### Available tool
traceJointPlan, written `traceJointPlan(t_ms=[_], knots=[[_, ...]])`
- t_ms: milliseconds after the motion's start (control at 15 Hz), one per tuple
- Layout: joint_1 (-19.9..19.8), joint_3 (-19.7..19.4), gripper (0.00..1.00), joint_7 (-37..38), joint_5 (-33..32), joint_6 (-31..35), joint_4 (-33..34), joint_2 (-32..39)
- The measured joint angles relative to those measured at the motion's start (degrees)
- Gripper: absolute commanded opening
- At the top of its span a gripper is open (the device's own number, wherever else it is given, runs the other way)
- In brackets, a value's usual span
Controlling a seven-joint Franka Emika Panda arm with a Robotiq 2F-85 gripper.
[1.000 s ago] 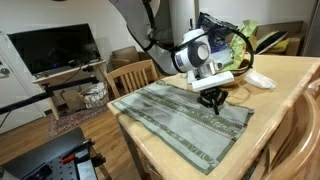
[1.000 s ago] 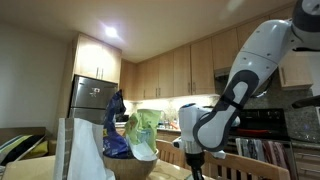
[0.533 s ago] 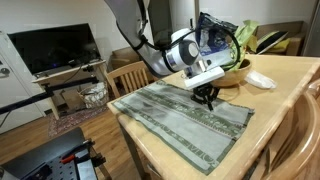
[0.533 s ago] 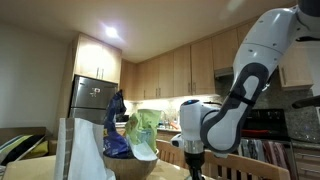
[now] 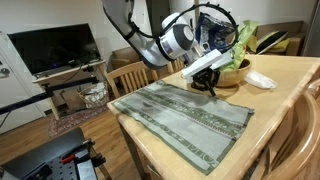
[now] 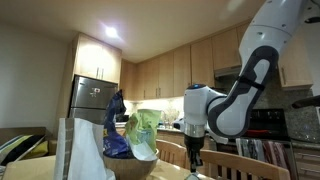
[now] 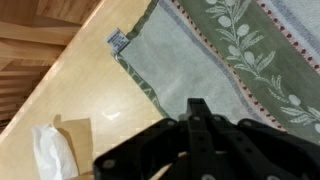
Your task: Slide the wooden bowl forward then unfold the towel
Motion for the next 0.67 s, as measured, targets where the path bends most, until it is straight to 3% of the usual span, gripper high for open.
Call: traceJointPlan(t_ms=[467, 667], knots=[[-5.0, 5.9, 0.01, -9.0, -0.1, 3.7, -16.2, -10.1], [-5.9, 7.0, 0.01, -10.0, -0.1, 3.8, -19.0, -11.6]])
